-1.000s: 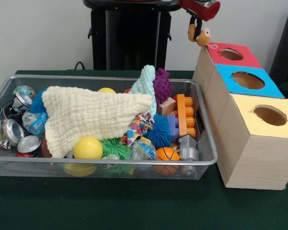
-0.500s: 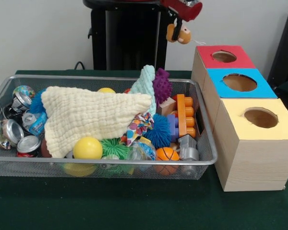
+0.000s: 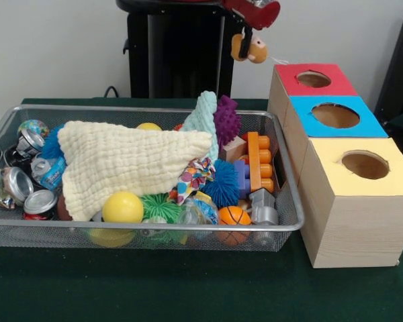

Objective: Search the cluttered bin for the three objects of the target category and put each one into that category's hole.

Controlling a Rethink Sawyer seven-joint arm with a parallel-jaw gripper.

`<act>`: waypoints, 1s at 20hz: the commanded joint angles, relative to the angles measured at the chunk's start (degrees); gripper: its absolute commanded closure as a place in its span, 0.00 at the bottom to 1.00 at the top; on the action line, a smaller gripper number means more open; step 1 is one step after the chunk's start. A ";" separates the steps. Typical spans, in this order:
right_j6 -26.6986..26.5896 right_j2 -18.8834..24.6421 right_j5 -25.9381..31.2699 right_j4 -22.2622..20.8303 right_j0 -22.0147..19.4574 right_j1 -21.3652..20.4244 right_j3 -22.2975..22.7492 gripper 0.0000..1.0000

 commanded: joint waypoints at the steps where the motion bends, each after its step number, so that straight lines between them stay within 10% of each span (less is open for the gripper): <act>1: 6.52 6.40 10.19 4.12 -3.83 -0.98 -3.94 1.00; 20: 10.11 9.63 3.88 9.48 -0.83 2.55 -3.97 1.00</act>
